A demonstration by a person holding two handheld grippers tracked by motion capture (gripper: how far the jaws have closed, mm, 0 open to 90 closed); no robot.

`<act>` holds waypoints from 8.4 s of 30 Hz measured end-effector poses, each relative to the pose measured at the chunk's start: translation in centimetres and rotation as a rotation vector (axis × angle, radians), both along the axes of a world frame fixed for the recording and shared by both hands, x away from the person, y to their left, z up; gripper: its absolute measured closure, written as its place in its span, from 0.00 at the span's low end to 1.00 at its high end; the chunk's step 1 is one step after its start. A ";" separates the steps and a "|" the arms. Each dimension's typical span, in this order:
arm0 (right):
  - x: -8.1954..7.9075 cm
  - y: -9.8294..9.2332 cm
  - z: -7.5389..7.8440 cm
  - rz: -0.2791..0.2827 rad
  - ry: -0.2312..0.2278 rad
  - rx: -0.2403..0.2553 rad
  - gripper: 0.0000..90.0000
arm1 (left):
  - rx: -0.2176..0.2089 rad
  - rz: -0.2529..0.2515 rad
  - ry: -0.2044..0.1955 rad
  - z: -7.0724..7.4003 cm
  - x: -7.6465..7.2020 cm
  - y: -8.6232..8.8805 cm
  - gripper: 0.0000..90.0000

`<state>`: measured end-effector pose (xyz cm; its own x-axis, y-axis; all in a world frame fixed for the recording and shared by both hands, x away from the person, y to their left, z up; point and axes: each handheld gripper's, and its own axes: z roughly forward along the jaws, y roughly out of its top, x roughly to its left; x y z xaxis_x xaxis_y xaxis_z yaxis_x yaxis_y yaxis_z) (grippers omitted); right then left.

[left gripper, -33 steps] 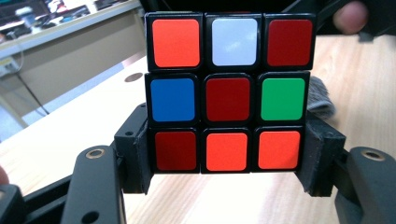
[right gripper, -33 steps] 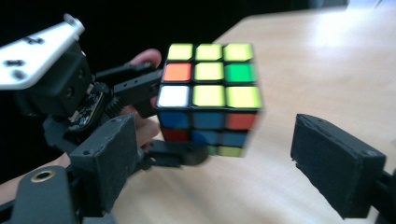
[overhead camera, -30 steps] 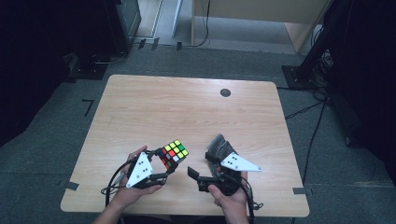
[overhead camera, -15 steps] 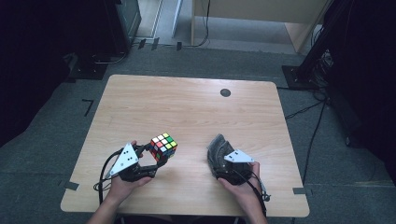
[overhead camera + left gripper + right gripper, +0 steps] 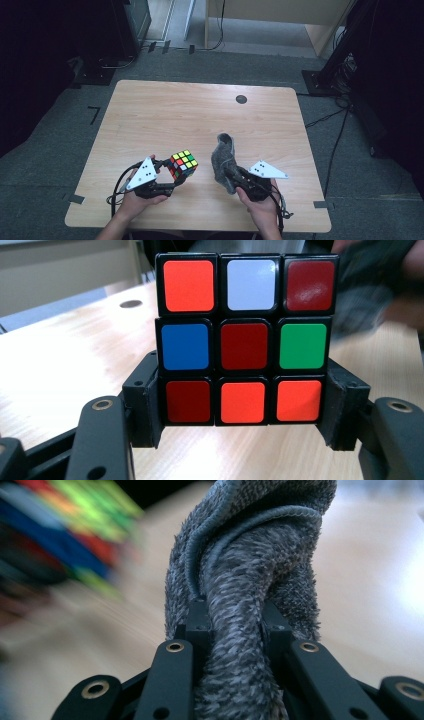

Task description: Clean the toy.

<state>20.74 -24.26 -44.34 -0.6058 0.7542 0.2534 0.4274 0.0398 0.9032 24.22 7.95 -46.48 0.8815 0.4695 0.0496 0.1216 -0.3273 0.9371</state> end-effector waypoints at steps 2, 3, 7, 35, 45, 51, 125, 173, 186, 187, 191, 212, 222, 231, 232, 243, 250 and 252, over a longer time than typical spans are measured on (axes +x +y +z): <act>-1.1 1.1 1.7 0.056 -0.062 0.048 0.82 | 0.036 -0.019 -0.019 -0.1 -0.4 -0.6 0.38; -1.7 1.6 2.3 0.071 -0.080 0.063 0.81 | 0.043 -0.035 -0.028 0.0 -0.6 -0.9 0.38; -3.0 3.6 3.5 0.140 -0.091 0.114 0.81 | 0.077 -0.094 -0.074 0.4 -1.6 -1.8 0.38; -4.1 8.8 2.0 -0.027 -0.146 -0.388 0.44 | 0.351 -0.023 -0.066 0.4 -2.6 -5.3 0.38; -4.0 9.0 2.0 -0.042 -0.119 -0.351 0.36 | 0.347 -0.033 -0.069 0.9 -3.2 -5.9 0.38; -3.8 9.1 1.4 -0.076 -0.074 -0.339 0.37 | 0.358 -0.040 -0.123 0.9 -3.7 -6.1 0.38; -3.0 4.0 2.0 -0.061 -0.059 0.033 0.78 | 0.098 -0.079 -0.113 2.1 -2.8 -2.6 0.38; -2.6 3.5 2.2 0.015 0.010 0.164 0.80 | 0.052 -0.104 -0.112 2.5 -3.0 -2.1 0.38; -2.9 3.9 2.5 -0.001 -0.025 0.106 0.79 | 0.067 -0.110 -0.118 2.5 -3.2 -2.3 0.38; -2.8 3.8 2.5 -0.004 -0.023 0.104 0.79 | 0.062 -0.111 -0.116 2.5 -3.1 -2.3 0.38; -3.1 3.8 2.8 0.016 -0.037 0.117 0.79 | 0.076 -0.108 -0.110 2.3 -3.0 -2.4 0.38; -3.2 4.5 2.7 0.018 -0.053 0.098 0.78 | 0.064 -0.130 -0.079 2.4 -2.9 -2.4 0.38; -3.4 4.7 2.8 0.036 -0.058 0.091 0.78 | 0.082 -0.126 -0.077 2.0 -2.7 -2.4 0.38; -1.7 2.5 1.2 -0.058 0.002 0.042 0.78 | -0.027 -0.100 -0.050 3.0 -2.0 -0.7 0.38; -1.7 2.5 1.2 -0.054 -0.009 0.033 0.78 | -0.045 -0.095 -0.043 3.1 -1.9 -0.4 0.38; -2.3 7.0 -0.4 0.194 -0.151 -0.130 0.79 | -0.230 -0.106 0.069 3.2 -0.9 1.0 0.38; -2.2 5.9 0.4 0.137 -0.209 -0.116 0.79 | -0.233 -0.095 0.082 3.1 -0.7 1.3 0.38; -2.4 5.4 0.9 0.112 -0.251 -0.101 0.78 | -0.232 -0.102 0.084 3.1 -0.6 1.2 0.38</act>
<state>18.37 -18.85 -43.46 -0.7213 0.6925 0.0122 0.1787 0.1690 0.9693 23.59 9.17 -43.42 0.9215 0.3678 -0.1246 0.1798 -0.1196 0.9764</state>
